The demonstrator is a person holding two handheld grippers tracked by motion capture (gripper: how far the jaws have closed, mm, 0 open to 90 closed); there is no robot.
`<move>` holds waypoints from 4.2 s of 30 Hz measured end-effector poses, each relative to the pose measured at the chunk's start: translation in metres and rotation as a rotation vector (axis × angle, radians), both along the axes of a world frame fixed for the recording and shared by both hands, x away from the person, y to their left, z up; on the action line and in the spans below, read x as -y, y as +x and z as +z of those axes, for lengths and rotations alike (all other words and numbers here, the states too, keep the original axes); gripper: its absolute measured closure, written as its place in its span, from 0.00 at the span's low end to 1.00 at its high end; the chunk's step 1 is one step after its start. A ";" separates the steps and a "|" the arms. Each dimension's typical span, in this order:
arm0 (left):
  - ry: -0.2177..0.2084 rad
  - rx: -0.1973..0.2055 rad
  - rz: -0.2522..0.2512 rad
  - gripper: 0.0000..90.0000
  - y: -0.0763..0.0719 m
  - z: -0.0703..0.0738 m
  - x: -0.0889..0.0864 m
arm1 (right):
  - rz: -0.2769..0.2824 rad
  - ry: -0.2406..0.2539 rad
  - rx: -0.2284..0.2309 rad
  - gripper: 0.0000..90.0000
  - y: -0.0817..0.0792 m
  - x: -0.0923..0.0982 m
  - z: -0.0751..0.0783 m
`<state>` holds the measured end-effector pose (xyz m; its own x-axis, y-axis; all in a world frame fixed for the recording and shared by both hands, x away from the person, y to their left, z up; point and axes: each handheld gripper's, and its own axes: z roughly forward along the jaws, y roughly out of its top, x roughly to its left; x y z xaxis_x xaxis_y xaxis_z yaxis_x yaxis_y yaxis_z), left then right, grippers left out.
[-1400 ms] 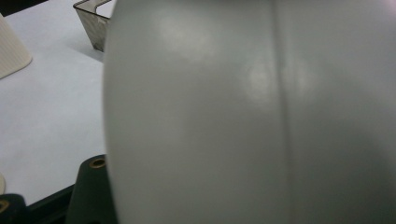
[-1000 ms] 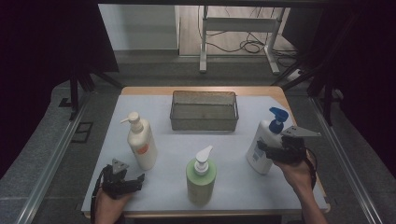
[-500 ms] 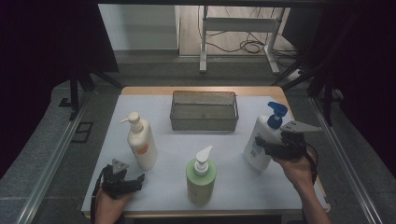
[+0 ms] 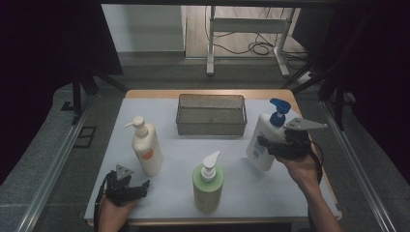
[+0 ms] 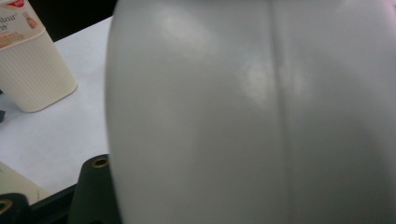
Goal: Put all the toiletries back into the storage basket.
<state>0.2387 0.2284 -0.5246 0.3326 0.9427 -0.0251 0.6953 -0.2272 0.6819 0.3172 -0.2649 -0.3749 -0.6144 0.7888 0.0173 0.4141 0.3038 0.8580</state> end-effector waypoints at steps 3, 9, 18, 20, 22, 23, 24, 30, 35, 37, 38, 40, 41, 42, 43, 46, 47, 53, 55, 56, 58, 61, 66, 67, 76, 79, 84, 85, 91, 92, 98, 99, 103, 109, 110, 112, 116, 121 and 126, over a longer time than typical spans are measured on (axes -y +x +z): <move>0.000 -0.001 0.000 0.13 0.000 0.000 0.000 | 0.013 0.006 -0.003 0.42 0.005 -0.006 0.002; 0.000 0.000 0.000 0.13 0.000 0.000 0.000 | 0.026 0.006 -0.005 0.42 0.011 -0.016 0.005; 0.001 0.000 0.000 0.13 0.000 0.000 0.000 | 0.052 0.018 -0.005 0.42 0.020 -0.029 0.012; 0.000 0.000 0.000 0.13 0.000 0.000 0.000 | 0.057 0.023 -0.002 0.42 0.022 -0.033 0.014; 0.001 0.000 0.000 0.13 0.000 0.000 0.000 | 0.061 0.022 -0.001 0.42 0.024 -0.036 0.016; 0.001 0.000 0.000 0.13 0.000 0.000 0.000 | 0.066 0.018 0.004 0.42 0.026 -0.041 0.018; 0.001 0.000 0.000 0.13 0.000 0.000 0.000 | 0.066 0.018 0.004 0.42 0.026 -0.041 0.018; 0.000 0.000 0.000 0.13 0.000 0.000 0.000 | 0.074 0.017 0.013 0.42 0.033 -0.053 0.023; 0.000 0.000 0.000 0.13 0.000 0.000 0.000 | 0.075 0.020 0.018 0.42 0.040 -0.062 0.026; 0.000 0.000 0.000 0.13 0.000 0.000 0.000 | 0.077 0.018 0.022 0.42 0.042 -0.066 0.028; 0.000 0.000 0.000 0.13 0.000 0.000 0.000 | 0.078 0.017 0.025 0.42 0.043 -0.068 0.028; -0.001 0.000 0.000 0.13 0.000 0.000 0.000 | 0.080 0.018 0.025 0.42 0.045 -0.071 0.030; -0.001 0.000 0.000 0.13 0.000 0.000 0.000 | 0.079 0.016 0.028 0.42 0.046 -0.074 0.031; 0.000 0.000 0.000 0.13 0.000 0.000 0.000 | 0.079 0.014 0.028 0.42 0.047 -0.076 0.032; 0.000 0.000 0.001 0.13 0.000 0.000 0.000 | 0.079 0.013 0.029 0.42 0.048 -0.078 0.033; -0.001 0.000 0.000 0.13 0.000 0.000 0.000 | 0.080 0.009 0.033 0.42 0.055 -0.086 0.035; -0.001 0.000 0.000 0.13 0.000 0.000 0.000 | 0.080 0.009 0.033 0.42 0.055 -0.086 0.035; -0.002 0.000 0.000 0.13 0.000 0.000 0.000 | 0.073 0.007 0.030 0.42 0.065 -0.095 0.035; -0.002 0.000 0.001 0.13 0.000 0.000 0.000 | 0.073 0.009 0.026 0.42 0.067 -0.097 0.036; -0.001 0.000 0.000 0.13 0.000 0.000 0.000 | 0.074 0.012 0.026 0.42 0.069 -0.099 0.036; -0.002 0.001 0.001 0.13 0.000 0.000 0.000 | 0.076 0.013 0.027 0.42 0.071 -0.103 0.037; -0.001 0.000 0.001 0.13 0.000 0.000 0.000 | 0.076 0.008 0.030 0.42 0.075 -0.109 0.038; -0.002 0.001 0.001 0.13 0.000 0.000 0.000 | 0.073 -0.005 0.039 0.42 0.081 -0.118 0.041; -0.002 0.001 0.001 0.13 0.000 0.000 0.000 | 0.073 -0.005 0.041 0.42 0.083 -0.120 0.042; -0.001 0.001 0.002 0.13 0.000 0.000 0.000 | 0.066 -0.006 0.051 0.42 0.094 -0.132 0.045; -0.002 0.001 0.002 0.13 0.000 0.000 0.000 | 0.063 0.003 0.052 0.42 0.099 -0.138 0.045; -0.001 0.001 0.002 0.13 0.000 0.000 0.000 | 0.056 0.000 0.054 0.42 0.104 -0.144 0.044; -0.001 0.001 0.002 0.13 0.000 0.000 0.000 | 0.056 0.003 0.055 0.42 0.106 -0.146 0.043; -0.002 0.002 0.001 0.13 0.000 0.000 0.000 | 0.049 0.015 0.056 0.42 0.114 -0.155 0.040; -0.002 0.002 0.002 0.13 0.000 0.000 0.000 | 0.049 0.015 0.056 0.42 0.114 -0.155 0.040; -0.001 0.003 0.002 0.13 0.000 0.000 0.000 | 0.047 0.013 0.060 0.42 0.120 -0.165 0.039; -0.001 0.002 0.002 0.13 0.000 0.000 0.000 | 0.047 0.012 0.062 0.42 0.121 -0.167 0.038; 0.000 0.002 0.002 0.13 0.000 0.000 0.000 | 0.044 0.010 0.067 0.42 0.125 -0.173 0.038; -0.002 0.002 0.001 0.13 0.000 0.000 0.000 | 0.041 0.006 0.065 0.42 0.132 -0.181 0.038; -0.002 0.001 0.002 0.13 0.000 0.000 0.000 | 0.040 0.006 0.066 0.42 0.133 -0.183 0.038; -0.002 0.002 0.002 0.13 0.000 0.000 0.000 | 0.039 0.009 0.065 0.42 0.135 -0.186 0.037; -0.002 0.001 0.002 0.13 0.000 0.000 0.000 | 0.036 0.008 0.061 0.42 0.141 -0.191 0.035; -0.002 0.001 0.002 0.13 0.000 0.000 0.000 | 0.033 0.003 0.066 0.42 0.146 -0.198 0.034; -0.002 0.000 0.005 0.13 0.000 0.000 0.000 | 0.037 -0.008 0.073 0.42 0.151 -0.206 0.032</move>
<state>0.2388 0.2280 -0.5248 0.3280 0.9443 -0.0268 0.6963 -0.2225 0.6824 0.4680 -0.0591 -0.3428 -0.6425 0.7655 -0.0349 0.3386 0.3245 0.8832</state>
